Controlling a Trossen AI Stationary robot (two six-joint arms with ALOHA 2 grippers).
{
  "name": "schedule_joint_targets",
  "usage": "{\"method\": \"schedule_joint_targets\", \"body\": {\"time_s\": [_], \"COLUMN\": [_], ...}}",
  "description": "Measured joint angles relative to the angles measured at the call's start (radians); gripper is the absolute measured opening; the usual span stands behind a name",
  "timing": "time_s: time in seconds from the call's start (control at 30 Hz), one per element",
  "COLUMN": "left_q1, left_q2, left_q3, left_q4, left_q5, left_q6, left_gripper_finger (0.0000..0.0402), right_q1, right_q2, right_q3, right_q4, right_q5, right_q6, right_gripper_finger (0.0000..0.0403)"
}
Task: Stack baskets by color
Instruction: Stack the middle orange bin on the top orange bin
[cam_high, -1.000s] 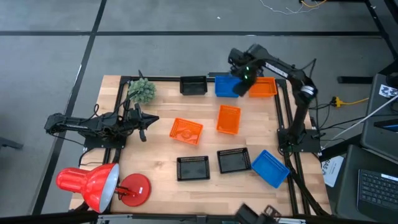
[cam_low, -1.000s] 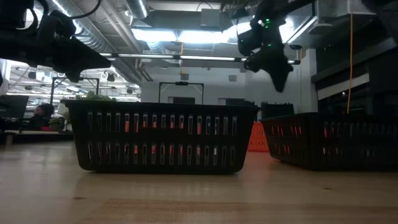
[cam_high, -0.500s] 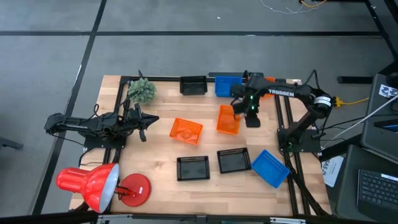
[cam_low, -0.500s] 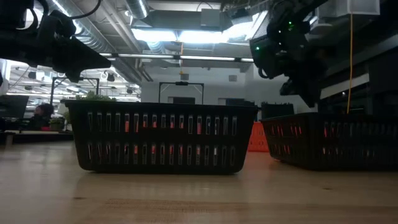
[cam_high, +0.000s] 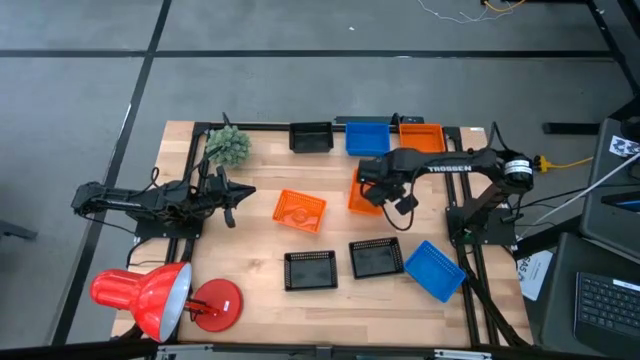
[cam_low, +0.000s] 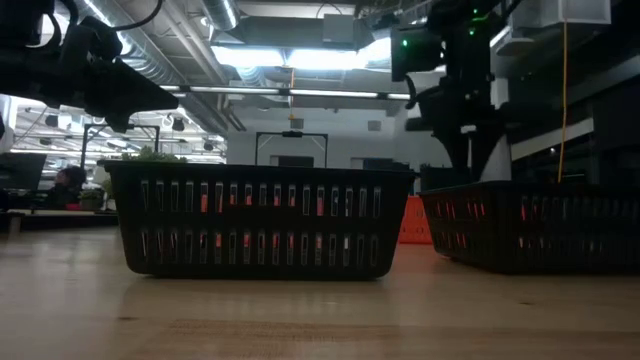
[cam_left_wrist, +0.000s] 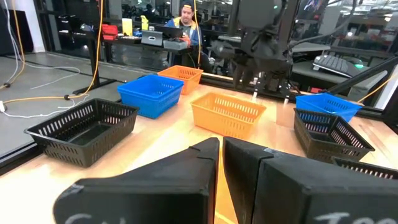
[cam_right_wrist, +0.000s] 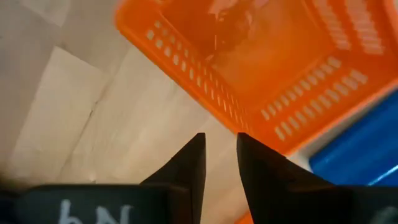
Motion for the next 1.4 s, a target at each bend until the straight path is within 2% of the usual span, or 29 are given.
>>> {"method": "schedule_joint_targets", "body": {"time_s": [0.3, 0.43, 0.97, 1.4], "left_q1": [0.0, 0.0, 0.0, 0.0], "left_q2": [0.0, 0.0, 0.0, 0.0], "left_q3": [0.0, 0.0, 0.0, 0.0], "left_q4": [0.0, 0.0, 0.0, -0.001], "left_q5": [0.0, 0.0, 0.0, 0.0], "left_q6": [0.0, 0.0, 0.0, 0.0], "left_gripper_finger": [0.0014, 0.0014, 0.0014, 0.0014], "right_q1": [0.042, 0.06, 0.062, 0.062], "right_q2": [0.001, 0.001, 0.01, 0.107], "right_q3": [-0.051, -0.059, -0.06, -0.06], "right_q4": [0.033, 0.099, 0.079, 0.099], "right_q5": [0.002, 0.041, 0.014, 0.014], "right_q6": [-0.162, -0.167, -0.223, -0.246], "right_gripper_finger": [0.0091, 0.0091, 0.0091, 0.0091]}}
